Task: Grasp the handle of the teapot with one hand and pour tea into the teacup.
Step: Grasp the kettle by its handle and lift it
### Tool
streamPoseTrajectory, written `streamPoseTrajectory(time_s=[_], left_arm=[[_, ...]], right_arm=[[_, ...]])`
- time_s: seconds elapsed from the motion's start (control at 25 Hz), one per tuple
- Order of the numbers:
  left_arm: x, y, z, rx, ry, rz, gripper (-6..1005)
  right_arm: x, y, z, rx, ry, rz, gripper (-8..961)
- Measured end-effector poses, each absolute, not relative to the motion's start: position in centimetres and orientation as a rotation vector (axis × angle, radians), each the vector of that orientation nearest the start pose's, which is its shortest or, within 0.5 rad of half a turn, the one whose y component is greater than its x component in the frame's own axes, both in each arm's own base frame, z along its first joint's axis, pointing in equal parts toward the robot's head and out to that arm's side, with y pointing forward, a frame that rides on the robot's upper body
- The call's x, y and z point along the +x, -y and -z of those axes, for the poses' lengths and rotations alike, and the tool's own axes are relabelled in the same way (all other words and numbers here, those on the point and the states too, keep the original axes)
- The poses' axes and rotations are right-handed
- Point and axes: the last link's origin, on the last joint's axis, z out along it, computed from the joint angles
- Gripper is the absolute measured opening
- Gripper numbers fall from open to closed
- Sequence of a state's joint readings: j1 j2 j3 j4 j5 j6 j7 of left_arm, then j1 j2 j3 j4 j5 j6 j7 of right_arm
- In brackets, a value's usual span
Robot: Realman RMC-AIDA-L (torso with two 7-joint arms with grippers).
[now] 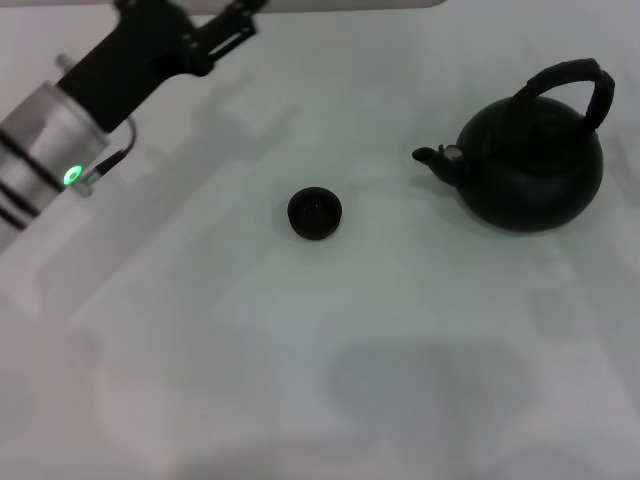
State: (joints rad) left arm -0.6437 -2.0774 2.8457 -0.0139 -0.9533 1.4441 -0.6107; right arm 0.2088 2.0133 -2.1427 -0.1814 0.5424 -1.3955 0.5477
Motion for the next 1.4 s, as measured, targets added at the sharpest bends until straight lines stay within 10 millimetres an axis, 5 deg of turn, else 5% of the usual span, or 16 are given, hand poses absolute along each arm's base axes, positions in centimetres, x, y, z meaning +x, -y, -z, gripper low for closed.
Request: streamPoseTrajectory(time_s=[0.68, 1.4], left_arm=[[-29.8, -31.0, 2.0, -1.654, 0.536, 1.027, 877], [-32.1, -31.1, 2.3, -1.559, 0.746, 0.977, 877]], right_arm=[[35.8, -24.7, 0.2, -1.759, -0.687, -0.932, 840], [34.6, -28.5, 1.3, -1.8, -0.707, -0.883, 766]])
